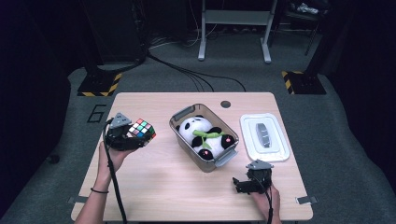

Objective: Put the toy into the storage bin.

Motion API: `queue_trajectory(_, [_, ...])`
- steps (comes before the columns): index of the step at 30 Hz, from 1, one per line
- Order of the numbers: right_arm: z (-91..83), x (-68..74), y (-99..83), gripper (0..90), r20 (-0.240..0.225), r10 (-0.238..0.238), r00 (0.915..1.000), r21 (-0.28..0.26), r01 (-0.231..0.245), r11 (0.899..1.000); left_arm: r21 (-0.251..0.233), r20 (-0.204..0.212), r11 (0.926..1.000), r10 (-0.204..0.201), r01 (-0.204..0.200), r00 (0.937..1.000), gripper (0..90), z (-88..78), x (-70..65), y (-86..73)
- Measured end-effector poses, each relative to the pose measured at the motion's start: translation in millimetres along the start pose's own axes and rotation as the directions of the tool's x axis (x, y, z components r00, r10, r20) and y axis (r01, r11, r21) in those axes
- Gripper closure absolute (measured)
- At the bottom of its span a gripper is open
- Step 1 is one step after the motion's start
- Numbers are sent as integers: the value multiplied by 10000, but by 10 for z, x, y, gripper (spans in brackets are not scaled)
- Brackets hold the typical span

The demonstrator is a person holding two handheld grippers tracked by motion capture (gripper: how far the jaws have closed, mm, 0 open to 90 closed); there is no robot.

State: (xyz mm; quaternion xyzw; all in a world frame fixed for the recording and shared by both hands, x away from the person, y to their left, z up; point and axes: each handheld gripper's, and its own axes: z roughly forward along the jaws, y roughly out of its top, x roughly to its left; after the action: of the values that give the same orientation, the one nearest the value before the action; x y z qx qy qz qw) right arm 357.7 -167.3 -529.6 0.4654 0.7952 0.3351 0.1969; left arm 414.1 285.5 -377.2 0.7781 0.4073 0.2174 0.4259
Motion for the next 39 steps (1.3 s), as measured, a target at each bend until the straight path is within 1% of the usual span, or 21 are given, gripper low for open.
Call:
queue_trajectory(2, [0,0,0,0,-1,2,10000,-1,-2,10000,-77,31,10000,37,-36,10000,340,13,-21,22])
queue_trajectory(9, [0,0,0,0,-6,1,10000,1,-1,10000,-93,248,9994,329,-326,9992,341,37,-120,149])
queue_trajectory(11, [0,0,0,0,-2,3,10000,0,-3,10000,-117,396,9991,421,-416,9983,341,40,-151,195])
queue_trajectory(12, [-1,-1,0,0,-4,-16,10000,2,16,10000,-191,408,9989,427,-420,9983,341,45,-171,214])
queue_trajectory(14, [0,0,0,0,-5,-1,10000,3,1,10000,-193,485,9984,547,-538,9973,341,52,-199,252])
queue_trajectory(16, [-1,-1,0,0,-9,-7,10000,3,7,10000,-156,581,9974,710,-702,9958,341,66,-241,303])
queue_trajectory(25, [-1,-1,0,0,-11,-11,10000,5,11,10000,-257,905,9950,988,-969,9910,340,112,-375,458])
queue_trajectory(34, [0,0,0,0,-3,-1,10000,0,1,10000,-500,1348,9942,1012,-953,9857,341,232,-574,617])
queue_trajectory(36, [0,0,0,0,1,8,10000,2,-8,10000,-541,1451,9935,1070,-1001,9836,340,268,-628,649])
queue_trajectory(39, [0,0,0,0,-3,-1,10000,-1,1,10000,-471,1629,9929,1159,-1096,9798,340,343,-702,684])
